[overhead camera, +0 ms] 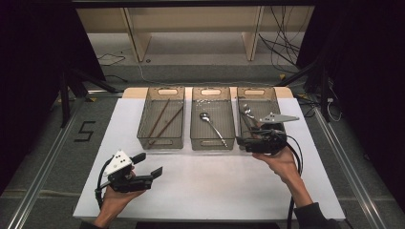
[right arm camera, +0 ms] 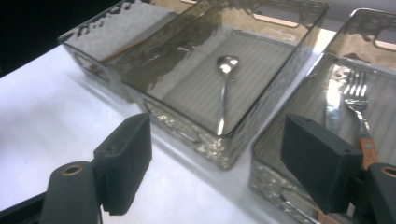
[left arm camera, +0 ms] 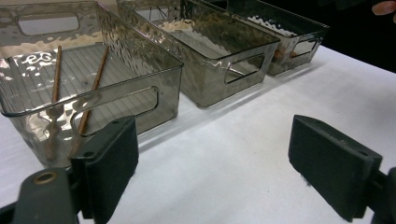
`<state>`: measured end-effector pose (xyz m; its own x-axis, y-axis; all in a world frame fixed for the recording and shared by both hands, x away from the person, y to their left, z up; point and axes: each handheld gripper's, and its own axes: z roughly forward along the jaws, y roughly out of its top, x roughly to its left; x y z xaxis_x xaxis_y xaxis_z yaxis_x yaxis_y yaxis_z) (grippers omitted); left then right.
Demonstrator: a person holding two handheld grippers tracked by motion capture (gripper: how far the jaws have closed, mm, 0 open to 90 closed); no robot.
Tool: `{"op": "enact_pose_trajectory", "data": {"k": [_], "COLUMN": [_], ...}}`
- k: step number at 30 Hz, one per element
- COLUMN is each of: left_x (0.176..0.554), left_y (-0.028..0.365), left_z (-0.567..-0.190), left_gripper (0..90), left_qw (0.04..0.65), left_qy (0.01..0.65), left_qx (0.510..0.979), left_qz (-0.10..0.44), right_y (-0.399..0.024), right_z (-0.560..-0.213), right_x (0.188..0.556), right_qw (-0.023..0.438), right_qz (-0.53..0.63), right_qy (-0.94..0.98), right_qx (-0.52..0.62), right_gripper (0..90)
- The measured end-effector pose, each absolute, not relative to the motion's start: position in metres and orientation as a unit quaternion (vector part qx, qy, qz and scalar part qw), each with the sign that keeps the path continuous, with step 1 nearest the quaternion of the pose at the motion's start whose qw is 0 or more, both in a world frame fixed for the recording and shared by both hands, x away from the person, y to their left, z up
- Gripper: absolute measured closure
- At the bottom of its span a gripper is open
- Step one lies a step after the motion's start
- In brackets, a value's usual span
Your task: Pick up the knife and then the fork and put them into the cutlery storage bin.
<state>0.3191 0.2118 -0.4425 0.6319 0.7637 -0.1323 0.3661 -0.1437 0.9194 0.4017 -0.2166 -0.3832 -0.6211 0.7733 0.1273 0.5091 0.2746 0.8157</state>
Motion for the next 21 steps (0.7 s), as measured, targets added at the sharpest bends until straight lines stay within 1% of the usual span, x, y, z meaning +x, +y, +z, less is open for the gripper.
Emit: {"op": "enact_pose_trajectory", "data": {"k": [7, 21], "left_x": [0.319, 0.319], "left_y": [0.212, 0.211], "left_z": [-0.442, -0.443], "left_gripper": [15.7, 15.7], "left_qw": [0.531, 0.530], "left_qy": [0.387, 0.384], "left_qx": [0.731, 0.734], "left_qz": [0.185, 0.182], "right_y": [-0.217, -0.212], "right_z": [-0.387, -0.395], "right_x": [0.383, 0.354], "right_qw": [0.155, 0.150], "right_qz": [0.463, 0.496], "right_qy": [0.780, 0.774], "right_qx": [0.391, 0.364], "right_gripper": [25.3, 24.1]}}
